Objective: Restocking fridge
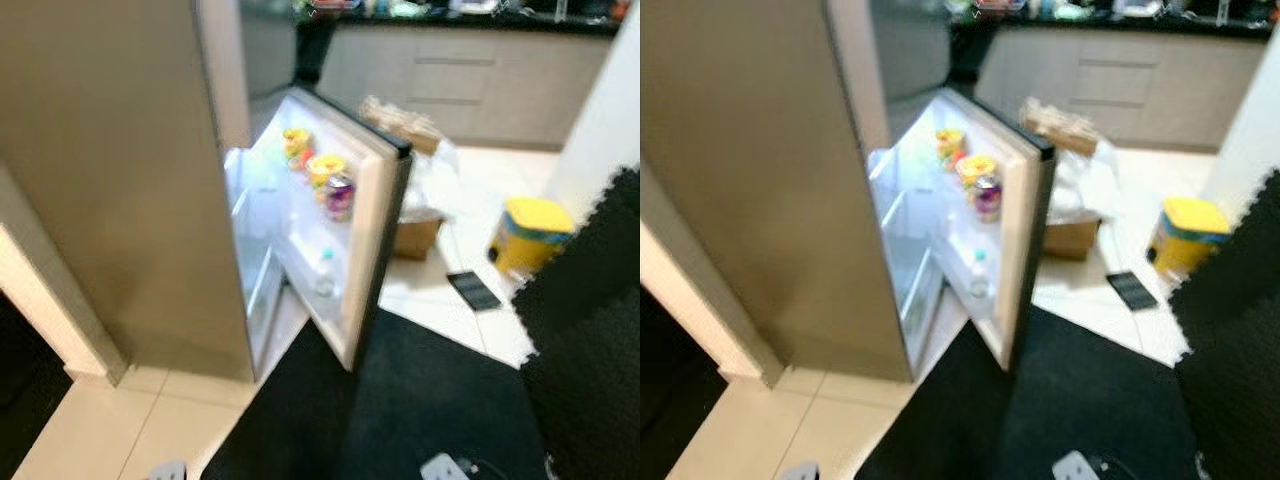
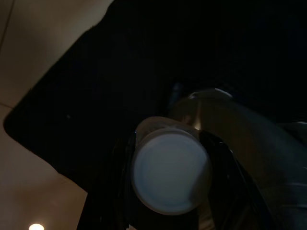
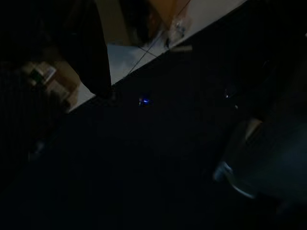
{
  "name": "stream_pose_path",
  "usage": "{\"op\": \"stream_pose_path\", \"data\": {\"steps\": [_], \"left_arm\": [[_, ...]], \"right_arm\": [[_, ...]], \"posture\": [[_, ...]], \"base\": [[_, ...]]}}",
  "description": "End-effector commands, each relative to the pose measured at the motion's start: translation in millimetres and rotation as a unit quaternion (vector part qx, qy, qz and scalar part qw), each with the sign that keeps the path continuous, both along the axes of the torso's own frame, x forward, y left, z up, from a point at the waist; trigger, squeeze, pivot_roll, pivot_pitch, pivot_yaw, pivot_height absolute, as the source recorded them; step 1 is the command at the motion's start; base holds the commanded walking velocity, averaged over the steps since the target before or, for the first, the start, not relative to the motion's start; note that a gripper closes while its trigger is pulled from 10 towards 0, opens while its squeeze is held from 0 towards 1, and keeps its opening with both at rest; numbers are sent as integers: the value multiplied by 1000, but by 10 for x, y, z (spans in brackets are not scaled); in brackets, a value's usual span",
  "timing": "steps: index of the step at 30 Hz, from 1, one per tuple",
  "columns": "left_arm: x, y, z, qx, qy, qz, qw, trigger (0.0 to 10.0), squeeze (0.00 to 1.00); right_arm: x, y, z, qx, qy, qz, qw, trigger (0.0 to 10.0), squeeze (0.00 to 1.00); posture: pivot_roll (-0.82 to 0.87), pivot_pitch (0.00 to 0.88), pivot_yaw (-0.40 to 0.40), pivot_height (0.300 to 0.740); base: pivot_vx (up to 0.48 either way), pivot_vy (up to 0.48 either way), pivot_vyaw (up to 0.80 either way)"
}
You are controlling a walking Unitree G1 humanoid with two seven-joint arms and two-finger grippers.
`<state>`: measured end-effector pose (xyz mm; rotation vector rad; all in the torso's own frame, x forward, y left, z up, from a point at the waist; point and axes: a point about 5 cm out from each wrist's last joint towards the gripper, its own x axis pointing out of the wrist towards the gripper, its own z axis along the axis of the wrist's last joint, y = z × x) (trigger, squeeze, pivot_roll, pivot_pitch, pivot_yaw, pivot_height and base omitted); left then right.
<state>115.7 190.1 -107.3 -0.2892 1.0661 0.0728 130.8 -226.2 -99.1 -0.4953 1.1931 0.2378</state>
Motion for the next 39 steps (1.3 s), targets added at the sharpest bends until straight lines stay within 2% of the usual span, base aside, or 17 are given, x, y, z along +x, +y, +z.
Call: {"op": "stream_pose_path", "data": {"steps": [1,4,9,15,21,39], "left_arm": [[82,-8,24,-3,-11,0,1000,10000,0],[84,-12,24,-3,-12,-1,1000,10000,0],[70,-54,17,-10,-9,-21,1000,10000,0],[53,-98,9,-16,-5,-46,999,10000,0],[90,-108,19,-21,-9,-43,999,10000,0],[97,-123,22,-44,-12,-16,999,10000,0]], "right_arm": [[33,-21,15,-5,-1,3,1000,10000,0],[66,-33,29,-8,-7,4,1000,10000,0],[78,-95,45,-27,-10,-1,1000,10000,0],[47,-101,37,-24,-5,-1,1000,10000,0],[38,-96,32,-22,-3,-3,1000,10000,0],[66,-90,39,-23,-4,-9,1000,10000,0]], "posture": [[-47,0,-16,740],[-47,0,-15,740],[-50,0,-20,740],[-54,0,-19,740],[-54,0,-19,740],[-52,0,-16,740]], "base": [[0,0,788],[0,0,788],[0,0,0],[0,-472,0],[0,-469,0],[0,0,0]]}}
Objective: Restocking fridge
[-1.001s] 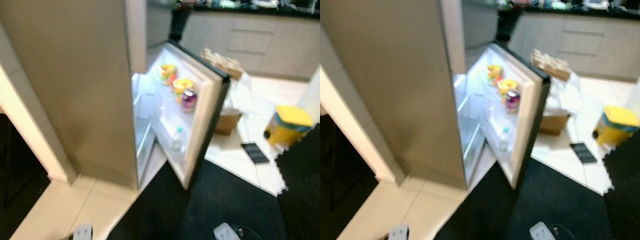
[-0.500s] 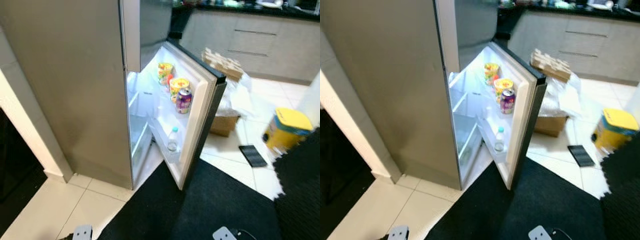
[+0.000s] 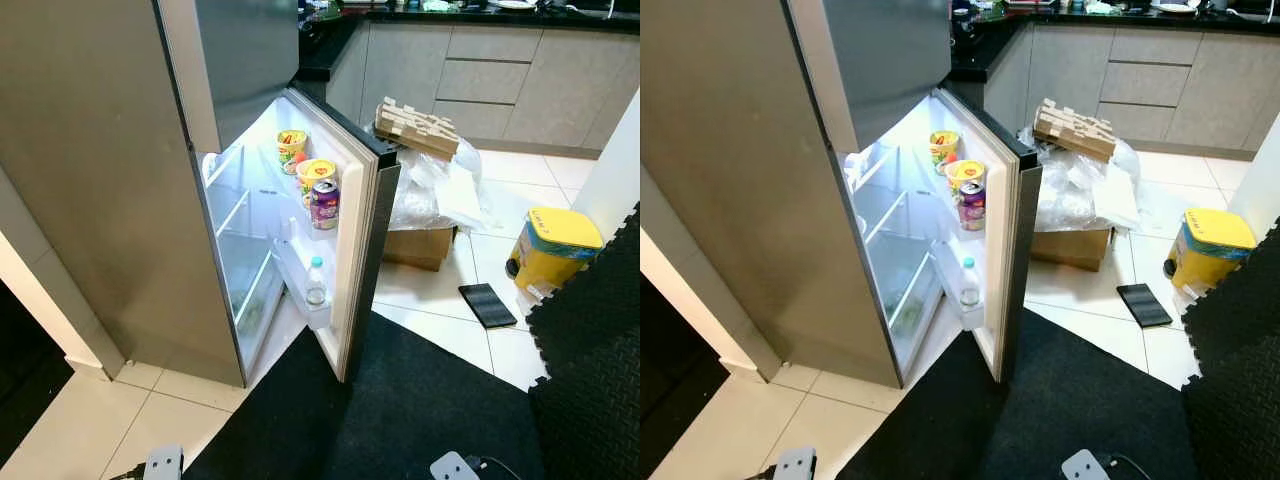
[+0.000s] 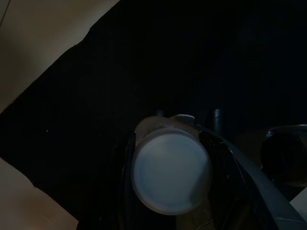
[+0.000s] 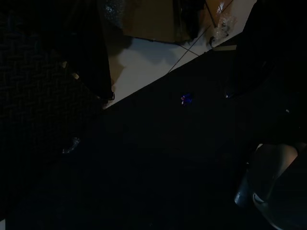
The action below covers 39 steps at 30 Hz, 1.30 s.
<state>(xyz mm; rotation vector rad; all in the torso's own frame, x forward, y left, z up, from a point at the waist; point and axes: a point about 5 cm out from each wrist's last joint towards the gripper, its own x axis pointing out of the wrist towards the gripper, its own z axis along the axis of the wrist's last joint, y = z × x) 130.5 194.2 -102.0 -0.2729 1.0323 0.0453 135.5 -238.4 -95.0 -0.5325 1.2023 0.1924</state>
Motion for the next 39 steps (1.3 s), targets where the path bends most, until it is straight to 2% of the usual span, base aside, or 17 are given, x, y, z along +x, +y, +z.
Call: {"op": "stream_pose_path", "data": {"steps": [1,12,26,35,39], "left_arm": [[-54,-167,-32,-47,7,-2,999,10000,0],[-29,-182,-21,-54,-2,-8,999,10000,0],[-29,-183,-18,-57,-4,-14,998,10000,0],[-12,-198,-13,-59,-9,-12,998,10000,0],[7,-196,-7,-62,-14,4,998,10000,0]], "right_arm": [[19,34,-2,3,-3,-1,1000,10000,0],[1,61,-15,8,-2,-8,1000,10000,0],[-111,38,-47,11,6,-38,999,10000,0],[-91,55,-45,14,2,-44,999,10000,0],[-69,57,-38,15,-2,-46,999,10000,0]], "posture": [[-50,0,-14,740],[-54,0,-7,740],[-59,0,7,740],[-61,0,11,740],[-61,0,12,740]], "base": [[0,0,0],[0,0,0],[311,0,0],[339,0,0],[0,0,0]]}}
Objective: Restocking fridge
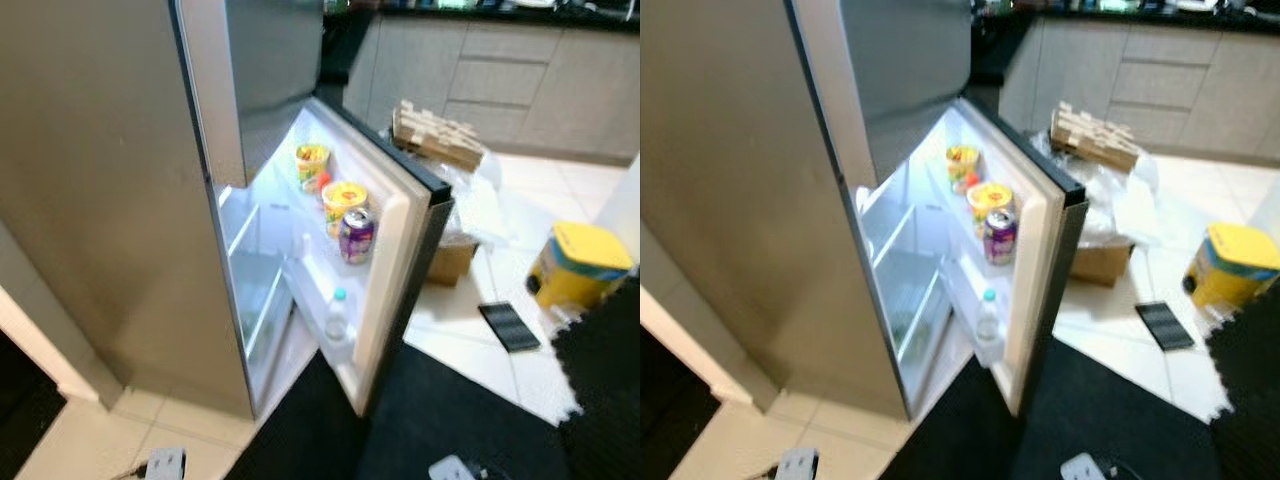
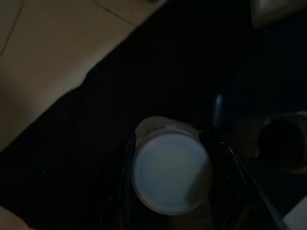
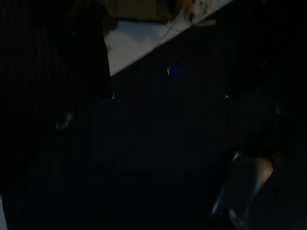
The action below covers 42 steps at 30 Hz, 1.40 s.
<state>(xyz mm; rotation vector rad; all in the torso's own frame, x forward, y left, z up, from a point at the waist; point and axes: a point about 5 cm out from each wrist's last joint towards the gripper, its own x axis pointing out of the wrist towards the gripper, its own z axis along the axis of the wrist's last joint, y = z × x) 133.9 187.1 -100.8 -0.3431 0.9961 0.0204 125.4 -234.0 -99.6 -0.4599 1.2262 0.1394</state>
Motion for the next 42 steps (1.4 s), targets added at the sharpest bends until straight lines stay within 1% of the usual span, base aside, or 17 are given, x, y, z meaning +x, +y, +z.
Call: {"op": "stream_pose_path", "data": {"steps": [1,8,10,15,16,17,19,21,22,23,27,28,35,37,38,40,42], "left_arm": [[-25,-125,-18,-28,3,-9,1000,10000,0],[-58,-118,-28,-24,9,-25,999,10000,0],[-60,-103,-29,-21,11,-12,1000,10000,0],[-56,-102,-28,-24,10,-7,1000,10000,0],[-51,-98,-27,-23,9,-6,1000,10000,0],[-45,-98,-25,-23,9,-6,1000,10000,0],[-45,-98,-25,-23,9,-6,1000,10000,0],[-40,-100,-23,-23,8,-5,1000,10000,0],[-38,-105,-23,-24,8,-6,1000,10000,0],[-38,-110,-23,-25,8,-6,1000,10000,0],[-36,-130,-24,-27,7,-6,1000,10000,0],[-36,-130,-24,-27,7,-6,1000,10000,0],[-45,-131,-27,-28,9,-5,1000,10000,0],[-48,-132,-28,-28,8,-5,1000,10000,0],[-49,-132,-28,-29,8,-5,1000,10000,0],[-49,-133,-29,-29,9,-4,1000,10000,0],[-51,-135,-30,-30,9,-4,1000,10000,0]], "right_arm": [[33,13,7,2,-6,-5,1000,10000,0],[89,16,27,6,-22,-8,1000,10000,0],[314,30,115,25,-76,-23,997,10000,0],[488,54,192,50,-115,-34,992,10000,0],[762,145,328,106,-168,-35,979,10000,0],[881,203,394,135,-187,-27,973,10000,0],[881,203,394,135,-187,-27,973,10000,0],[987,266,458,160,-203,-12,966,10000,0],[1093,341,530,188,-218,5,958,2863,0],[1184,426,597,222,-229,23,948,0,0],[1367,729,777,330,-232,101,910,0,0],[1367,729,777,330,-232,101,910,0,0],[1500,967,978,408,-234,182,864,0,0],[1641,999,1128,409,-272,186,851,196,0],[1723,1005,1222,406,-296,187,844,10000,0],[1783,1006,1298,405,-314,188,838,10000,0],[1884,1000,1454,401,-351,202,822,10000,0]], "posture": [[-61,0,12,740],[-61,0,13,740],[-61,0,13,740],[-64,0,12,740],[-64,0,12,740],[-69,0,11,740],[-69,0,11,740],[-69,0,11,740],[-69,0,11,740],[-69,0,11,740],[-69,0,7,740],[-69,0,7,740],[-69,0,6,740],[-67,0,5,740],[-67,0,5,740],[-67,0,3,740],[-67,0,3,740]], "base": [[0,0,0],[0,-355,0],[0,-405,0],[0,-68,0],[0,0,0],[0,0,0],[0,0,0],[0,0,0],[0,0,0],[0,0,0],[0,0,0],[0,0,0],[0,0,0],[0,0,0],[0,0,0],[0,0,0],[0,0,0]]}}
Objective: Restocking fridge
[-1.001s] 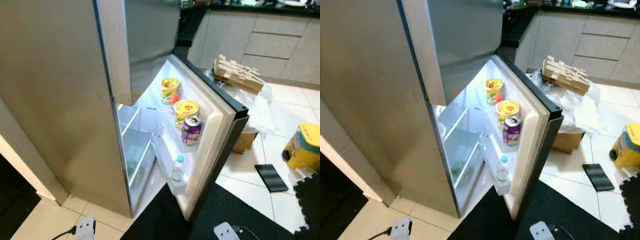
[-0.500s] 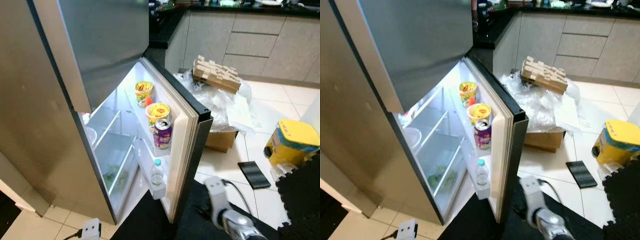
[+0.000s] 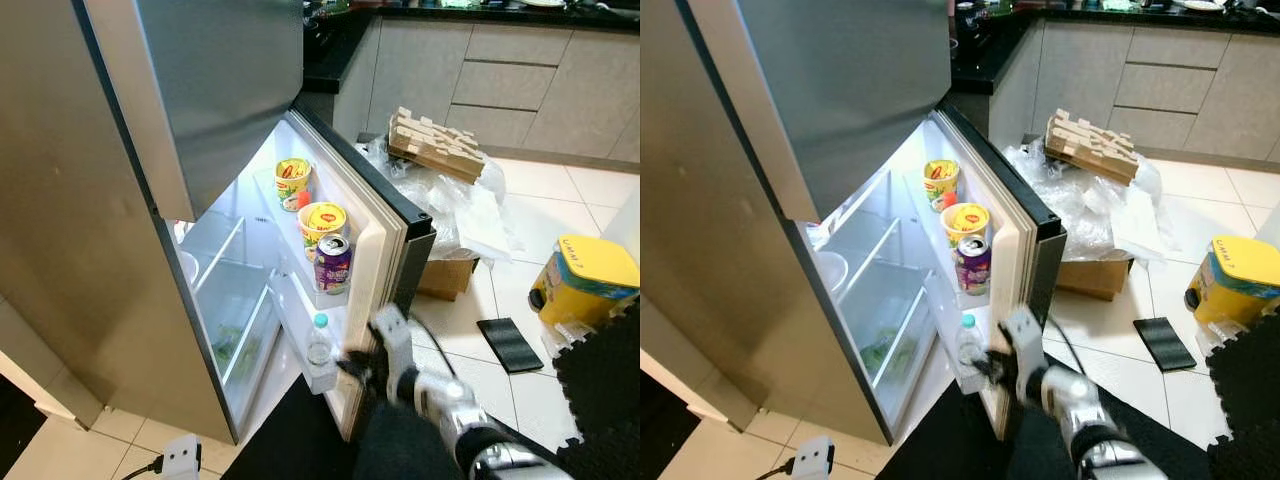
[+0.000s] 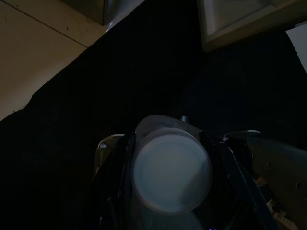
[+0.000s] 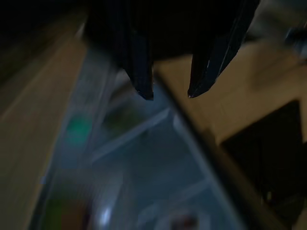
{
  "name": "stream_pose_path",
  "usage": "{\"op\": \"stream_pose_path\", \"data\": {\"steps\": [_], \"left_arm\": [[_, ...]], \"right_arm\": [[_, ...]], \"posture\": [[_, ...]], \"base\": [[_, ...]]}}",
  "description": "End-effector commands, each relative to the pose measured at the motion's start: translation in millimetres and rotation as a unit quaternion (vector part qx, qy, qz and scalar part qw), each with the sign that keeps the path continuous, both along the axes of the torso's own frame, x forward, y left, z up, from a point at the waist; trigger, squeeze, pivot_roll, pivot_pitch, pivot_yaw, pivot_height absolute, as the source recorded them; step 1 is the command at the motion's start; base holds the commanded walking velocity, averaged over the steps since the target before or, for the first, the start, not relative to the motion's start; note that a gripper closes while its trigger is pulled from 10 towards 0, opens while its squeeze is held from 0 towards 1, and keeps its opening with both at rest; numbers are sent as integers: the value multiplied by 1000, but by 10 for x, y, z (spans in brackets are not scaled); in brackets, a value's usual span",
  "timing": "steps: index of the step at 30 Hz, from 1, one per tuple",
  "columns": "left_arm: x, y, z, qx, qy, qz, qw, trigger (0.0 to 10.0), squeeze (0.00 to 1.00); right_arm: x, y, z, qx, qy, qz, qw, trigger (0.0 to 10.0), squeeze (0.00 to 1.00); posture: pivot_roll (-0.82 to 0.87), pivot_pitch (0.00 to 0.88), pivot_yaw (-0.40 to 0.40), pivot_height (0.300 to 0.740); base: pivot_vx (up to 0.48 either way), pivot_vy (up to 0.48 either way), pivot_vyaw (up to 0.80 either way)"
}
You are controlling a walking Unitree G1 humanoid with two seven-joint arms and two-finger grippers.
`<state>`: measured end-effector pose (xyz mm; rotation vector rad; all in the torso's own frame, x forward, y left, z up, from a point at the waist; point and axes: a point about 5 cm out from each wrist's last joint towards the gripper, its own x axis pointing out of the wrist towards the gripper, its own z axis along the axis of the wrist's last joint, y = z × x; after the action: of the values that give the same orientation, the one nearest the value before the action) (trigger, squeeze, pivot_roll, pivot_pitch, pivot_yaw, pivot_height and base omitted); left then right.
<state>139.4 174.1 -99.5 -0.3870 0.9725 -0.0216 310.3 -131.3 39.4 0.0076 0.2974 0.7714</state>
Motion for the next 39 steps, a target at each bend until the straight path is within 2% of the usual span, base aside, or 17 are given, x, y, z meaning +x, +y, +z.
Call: {"op": "stream_pose_path", "data": {"steps": [1,7,14,16,17,20,21,25,27,28,31,32,33,35,36,39], "left_arm": [[-108,-6,-42,-2,23,1,1000,10000,0],[-104,-31,-43,-6,23,0,1000,10000,0],[-109,-40,-45,-8,23,0,1000,10000,0],[-109,-38,-45,-8,23,0,1000,10000,0],[-108,-38,-44,-8,23,0,1000,10000,0],[-107,-37,-44,-9,23,0,1000,10000,0],[-106,-39,-44,-9,23,-1,1000,10000,0],[-107,-41,-44,-10,23,0,1000,10000,0],[-108,-45,-44,-11,23,-1,1000,10000,0],[-110,-47,-45,-12,23,0,1000,10000,0],[-108,-49,-44,-12,22,1,1000,10000,0],[-108,-50,-44,-13,22,1,1000,10000,0],[-108,-50,-44,-13,22,1,1000,10000,0],[-111,-50,-45,-13,22,1,1000,10000,0],[-111,-50,-45,-13,22,1,1000,10000,0],[-121,-48,-48,-13,23,1,1000,10000,0]], "right_arm": [[53,-29,93,8,-30,-14,999,10000,0],[160,-89,234,-3,-78,-56,995,10000,0],[211,-172,300,-30,-113,-105,988,10000,0],[237,-262,322,-49,-128,-149,979,10000,0],[263,-376,340,-79,-142,-196,967,10000,0],[279,-479,366,-98,-154,-232,955,10000,0],[293,-572,399,-112,-165,-262,944,10000,0],[300,-627,422,-114,-170,-278,938,10000,0],[319,-732,479,-130,-185,-303,926,10000,0],[331,-892,549,-154,-200,-336,907,10000,0],[331,-1096,617,-179,-208,-377,885,10000,0],[314,-1263,656,-207,-211,-407,864,10000,0],[314,-1263,656,-207,-211,-407,864,10000,0],[291,-1372,672,-223,-210,-425,852,10000,0],[291,-1372,672,-223,-210,-425,852,10000,0],[220,-1582,676,-250,-203,-462,826,10000,0]], "posture": [[-67,0,3,740],[-67,0,3,740],[-69,0,0,740],[-69,0,0,740],[-69,0,0,740],[-69,0,0,740],[-69,0,0,740],[-69,0,0,740],[-69,0,0,740],[-68,0,-1,740],[-65,0,-4,740],[-65,0,-4,740],[-65,0,-4,740],[-65,0,-4,740],[-65,0,-4,740],[-66,0,-4,740]], "base": [[0,0,0],[0,0,0],[0,0,0],[0,0,0],[0,0,0],[0,0,0],[0,0,0],[0,0,0],[0,0,0],[0,0,0],[0,0,0],[0,0,0],[0,0,0],[0,0,0],[0,0,0],[0,0,0]]}}
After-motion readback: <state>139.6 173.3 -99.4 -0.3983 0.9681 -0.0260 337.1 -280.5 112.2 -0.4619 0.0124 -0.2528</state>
